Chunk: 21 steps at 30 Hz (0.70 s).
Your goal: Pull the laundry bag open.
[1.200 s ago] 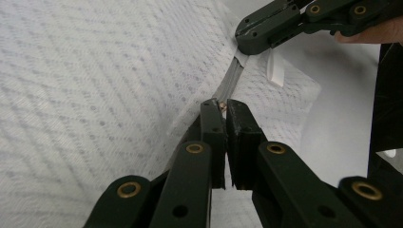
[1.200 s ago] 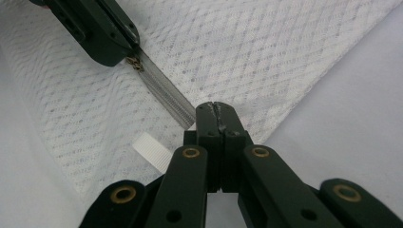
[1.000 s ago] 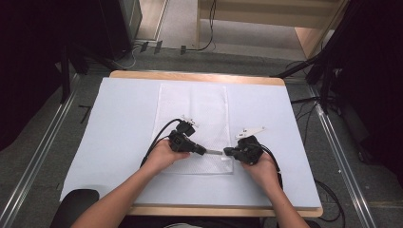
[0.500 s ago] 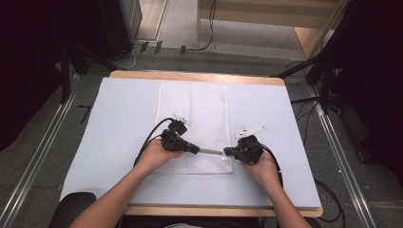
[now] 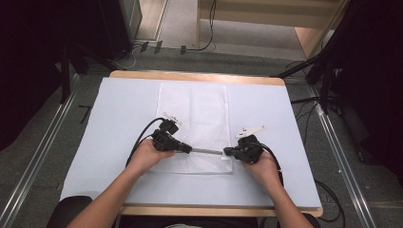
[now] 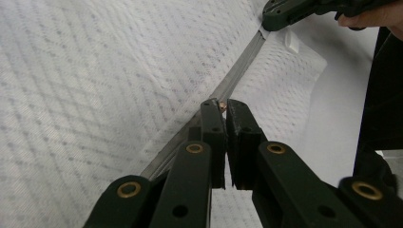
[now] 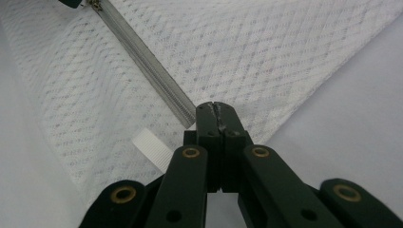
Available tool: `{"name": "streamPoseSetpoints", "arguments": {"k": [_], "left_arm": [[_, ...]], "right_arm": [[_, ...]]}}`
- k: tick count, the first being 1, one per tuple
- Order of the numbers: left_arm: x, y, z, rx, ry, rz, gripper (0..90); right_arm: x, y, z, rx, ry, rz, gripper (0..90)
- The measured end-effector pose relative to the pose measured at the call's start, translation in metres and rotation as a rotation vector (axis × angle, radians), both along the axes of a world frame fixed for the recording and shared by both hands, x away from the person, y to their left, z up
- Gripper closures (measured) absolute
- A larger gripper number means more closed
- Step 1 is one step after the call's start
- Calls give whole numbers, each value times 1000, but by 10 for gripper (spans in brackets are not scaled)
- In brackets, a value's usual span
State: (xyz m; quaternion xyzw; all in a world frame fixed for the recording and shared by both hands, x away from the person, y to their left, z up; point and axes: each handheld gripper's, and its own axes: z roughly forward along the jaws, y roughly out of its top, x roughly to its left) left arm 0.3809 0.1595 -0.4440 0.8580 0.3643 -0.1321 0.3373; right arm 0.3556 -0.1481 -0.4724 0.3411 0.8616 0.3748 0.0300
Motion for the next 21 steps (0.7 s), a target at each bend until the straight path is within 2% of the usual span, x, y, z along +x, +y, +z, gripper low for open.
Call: {"name": "streamPoseSetpoints", "arguments": {"k": [15,21], "left_arm": [[-3,12,0,4,13,7,878],[-3,22,3,6,14,25,878]], "right_arm": [[1,1,1,-11,2,12,900],[1,1,1,-6,6,11,900]]}}
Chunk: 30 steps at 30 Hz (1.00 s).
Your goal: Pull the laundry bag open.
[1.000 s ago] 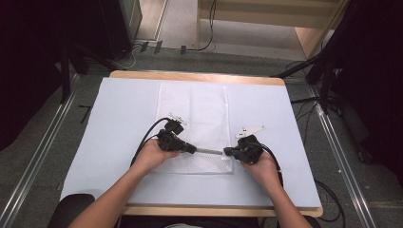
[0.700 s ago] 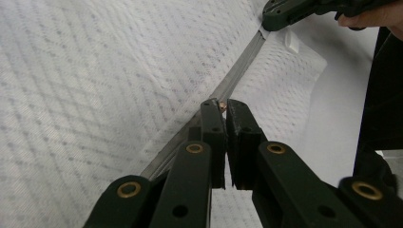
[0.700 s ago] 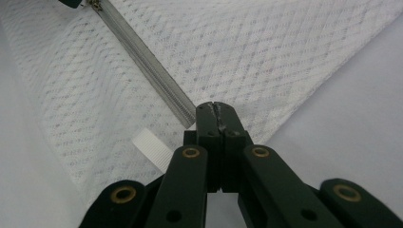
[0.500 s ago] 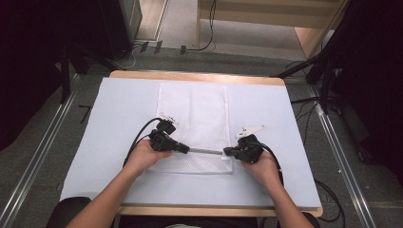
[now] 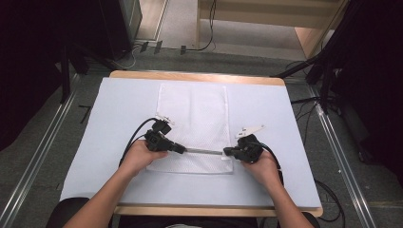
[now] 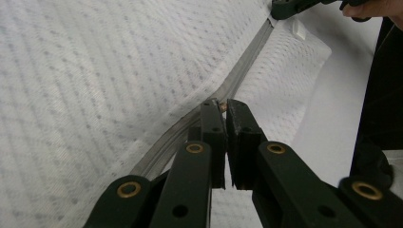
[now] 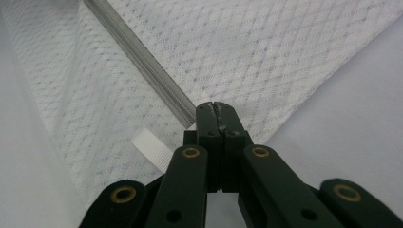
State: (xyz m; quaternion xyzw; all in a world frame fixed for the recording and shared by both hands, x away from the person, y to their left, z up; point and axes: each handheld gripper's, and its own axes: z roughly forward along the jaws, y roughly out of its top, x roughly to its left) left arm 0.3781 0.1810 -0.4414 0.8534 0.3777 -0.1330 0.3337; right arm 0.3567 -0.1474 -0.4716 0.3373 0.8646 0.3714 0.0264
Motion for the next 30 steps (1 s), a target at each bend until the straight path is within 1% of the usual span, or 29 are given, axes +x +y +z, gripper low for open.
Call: {"name": "streamPoseSetpoints", "arguments": {"k": [8,12,14,18,23,26,29,30], "left_arm": [[-1,17,5,6,-6,24,878],[-3,25,7,8,-8,32,878],[-4,30,8,17,-12,35,878],[-6,40,9,16,-12,49,878],[-12,52,13,13,-28,57,877],[-15,61,15,22,-43,66,877],[-17,74,16,28,-43,90,877],[-18,78,16,24,-42,106,877]], "right_arm": [[1,0,0,0,4,0,900],[1,-1,-1,8,5,0,900],[1,-1,0,9,8,0,900],[1,-1,-1,8,5,1,900],[1,-1,0,9,8,0,900],[1,-1,-1,9,6,2,900],[1,-1,-1,8,6,2,900],[1,-1,-1,8,6,1,900]]}}
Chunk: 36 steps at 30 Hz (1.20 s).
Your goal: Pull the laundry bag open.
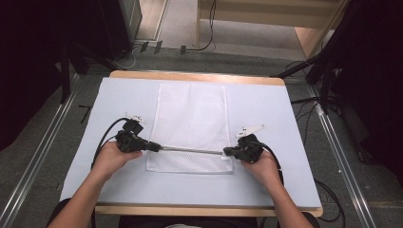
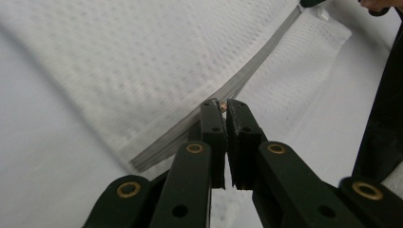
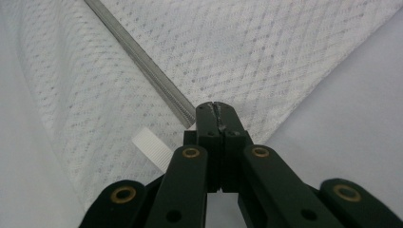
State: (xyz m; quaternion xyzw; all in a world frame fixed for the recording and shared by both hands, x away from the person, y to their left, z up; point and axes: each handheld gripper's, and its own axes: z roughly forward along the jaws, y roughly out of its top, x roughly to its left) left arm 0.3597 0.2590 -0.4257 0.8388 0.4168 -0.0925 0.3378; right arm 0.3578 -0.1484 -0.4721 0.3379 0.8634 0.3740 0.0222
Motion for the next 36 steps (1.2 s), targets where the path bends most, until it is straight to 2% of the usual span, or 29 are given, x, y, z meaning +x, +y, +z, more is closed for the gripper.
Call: {"name": "streamPoseSetpoints", "arguments": {"k": [4,11,14,16,22,24,26,32,33,34,36], "left_arm": [[-3,13,0,-7,3,15,877],[-4,30,-2,6,5,50,878],[-5,37,-3,-7,12,72,877],[-6,40,-3,-12,7,68,878],[-8,42,-1,-2,-1,75,878],[-8,44,-2,-19,11,82,878],[-9,42,-2,-12,7,83,878],[-8,44,-5,-30,21,87,872],[-9,44,-6,-34,20,82,866],[-9,43,-8,-37,2,69,848],[-9,41,-10,-35,-4,45,766]], "right_arm": [[0,0,0,-1,0,0,900],[0,0,0,0,0,1,900],[0,0,0,-1,3,-1,900],[0,0,0,-1,4,-1,900],[0,0,0,-1,2,1,900],[1,0,0,-1,3,1,900],[1,0,0,-2,3,4,900],[2,0,0,1,3,7,900],[2,0,0,-1,7,8,900],[2,0,1,-4,7,12,900],[2,1,3,-14,18,22,852]]}}
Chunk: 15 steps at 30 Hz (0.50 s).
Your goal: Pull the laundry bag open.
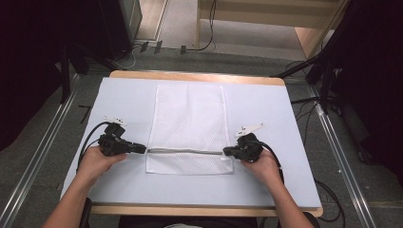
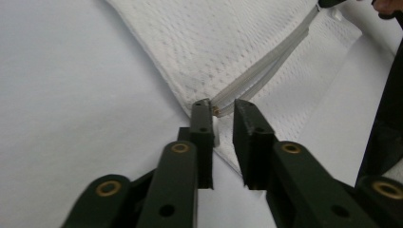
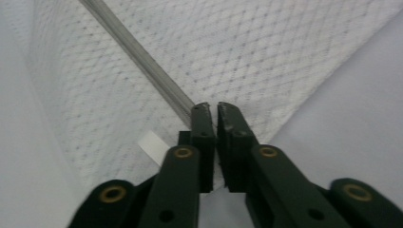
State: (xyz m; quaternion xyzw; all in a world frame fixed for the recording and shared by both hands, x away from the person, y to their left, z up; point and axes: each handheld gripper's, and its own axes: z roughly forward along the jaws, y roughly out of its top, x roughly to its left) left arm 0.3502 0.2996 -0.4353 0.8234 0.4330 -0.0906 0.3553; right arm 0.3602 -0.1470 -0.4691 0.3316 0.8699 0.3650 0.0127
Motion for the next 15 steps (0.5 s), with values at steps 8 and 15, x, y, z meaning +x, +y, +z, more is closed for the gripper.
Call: {"name": "streamPoseSetpoints", "arguments": {"k": [8,15], "left_arm": [[-2,-3,4,18,-120,-2,521],[0,7,6,35,-172,59,428]], "right_arm": [[1,-2,12,50,-32,-11,688],[5,-13,14,76,-58,-61,570]]}}
